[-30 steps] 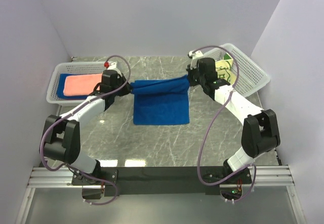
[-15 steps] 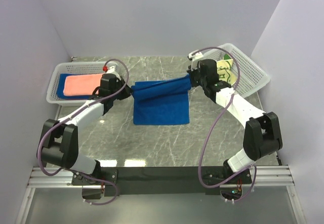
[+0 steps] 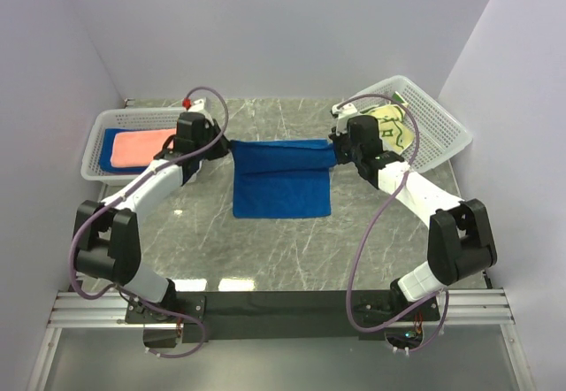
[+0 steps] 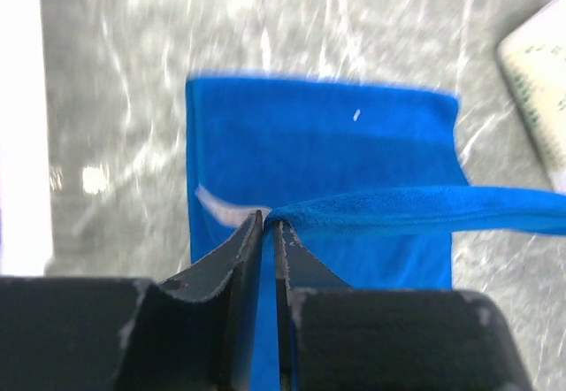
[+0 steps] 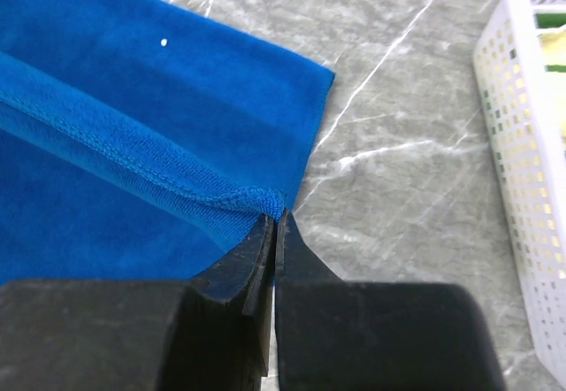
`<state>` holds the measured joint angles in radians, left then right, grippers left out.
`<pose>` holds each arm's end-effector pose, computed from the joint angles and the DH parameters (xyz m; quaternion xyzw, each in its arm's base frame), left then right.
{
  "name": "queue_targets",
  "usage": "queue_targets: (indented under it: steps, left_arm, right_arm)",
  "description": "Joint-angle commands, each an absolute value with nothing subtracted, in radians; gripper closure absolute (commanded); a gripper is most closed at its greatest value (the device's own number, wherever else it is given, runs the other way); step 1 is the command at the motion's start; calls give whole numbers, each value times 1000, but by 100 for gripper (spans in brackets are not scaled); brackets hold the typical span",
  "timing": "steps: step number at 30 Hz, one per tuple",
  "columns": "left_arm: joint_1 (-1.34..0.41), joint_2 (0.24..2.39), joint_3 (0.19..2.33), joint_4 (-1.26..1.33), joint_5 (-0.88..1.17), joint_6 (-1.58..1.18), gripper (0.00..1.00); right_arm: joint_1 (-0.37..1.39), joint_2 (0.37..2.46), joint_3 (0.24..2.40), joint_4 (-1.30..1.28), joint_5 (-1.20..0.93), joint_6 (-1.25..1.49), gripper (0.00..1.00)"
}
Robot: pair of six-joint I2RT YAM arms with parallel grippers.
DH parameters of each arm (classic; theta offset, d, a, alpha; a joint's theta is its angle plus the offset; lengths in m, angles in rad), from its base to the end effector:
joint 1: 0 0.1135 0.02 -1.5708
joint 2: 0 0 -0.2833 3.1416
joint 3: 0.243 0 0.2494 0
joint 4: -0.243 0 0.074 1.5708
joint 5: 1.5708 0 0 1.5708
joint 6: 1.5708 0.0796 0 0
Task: Fold and stack the towels
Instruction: Fold the towel
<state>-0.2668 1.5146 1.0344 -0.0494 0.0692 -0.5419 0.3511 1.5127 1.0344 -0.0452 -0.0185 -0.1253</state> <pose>0.3640 -0.1052 0.2602 -0.1018 0.8612 -0.2232 0.4452 0.3555 0.1318 0.2614 -0.2088 0.8404 0.0643 0.4959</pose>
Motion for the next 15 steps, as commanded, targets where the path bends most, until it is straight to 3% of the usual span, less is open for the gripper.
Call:
queue_targets:
  steps: [1, 6, 15]
  left_arm:
    - [-259, 1514, 1133, -80, 22, -462, 83]
    - [-259, 1506, 1149, -101, 12, -445, 83]
    - [-262, 1448, 955, -29, 86, -586, 80]
  right_arm:
    - [348, 1460, 1097, -32, 37, -141, 100]
    - [350, 1442, 1077, -28, 28, -138, 100]
    - [356, 1448, 1008, -55, -69, -101, 100]
